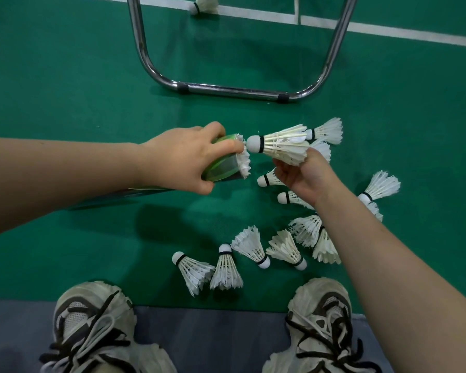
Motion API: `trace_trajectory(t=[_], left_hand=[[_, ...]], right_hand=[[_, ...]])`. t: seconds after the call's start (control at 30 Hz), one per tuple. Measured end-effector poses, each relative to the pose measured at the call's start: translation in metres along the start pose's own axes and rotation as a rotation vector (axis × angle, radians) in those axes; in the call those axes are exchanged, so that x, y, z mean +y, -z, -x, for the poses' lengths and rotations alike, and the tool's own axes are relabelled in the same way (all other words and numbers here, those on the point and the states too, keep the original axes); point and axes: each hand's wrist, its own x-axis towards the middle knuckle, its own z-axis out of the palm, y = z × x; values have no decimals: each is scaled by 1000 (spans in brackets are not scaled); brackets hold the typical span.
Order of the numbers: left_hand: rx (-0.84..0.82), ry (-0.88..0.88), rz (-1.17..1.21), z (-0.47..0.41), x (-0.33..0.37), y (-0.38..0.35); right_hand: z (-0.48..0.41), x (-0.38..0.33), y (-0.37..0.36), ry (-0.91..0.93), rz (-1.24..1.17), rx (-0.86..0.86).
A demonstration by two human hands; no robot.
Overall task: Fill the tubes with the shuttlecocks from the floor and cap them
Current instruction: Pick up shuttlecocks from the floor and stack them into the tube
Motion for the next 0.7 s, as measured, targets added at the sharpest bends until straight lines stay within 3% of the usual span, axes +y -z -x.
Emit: trace_trajectory(t=[0.1, 0.23, 0.3, 0.37, 0.47, 0.6, 0.7], left_hand=[[-6, 10, 1, 1, 1, 0], [8, 12, 8, 1, -1, 1], [-8, 26, 6, 0, -1, 2], [-16, 41, 6, -1, -1, 2], [-4, 43, 8, 0, -1, 2], [-14, 56, 25, 0, -1, 2], [-22, 62, 30, 0, -1, 2]], right_hand=[[0, 2, -3, 117, 150, 64], [-2, -10, -10, 681, 632, 403], [1, -17, -17, 953, 748, 467], [2, -19, -21, 1091, 838, 479], [1, -16, -20, 1091, 849, 464], [1, -11, -14, 719, 510, 258], [-1, -9, -8, 578, 459, 231]])
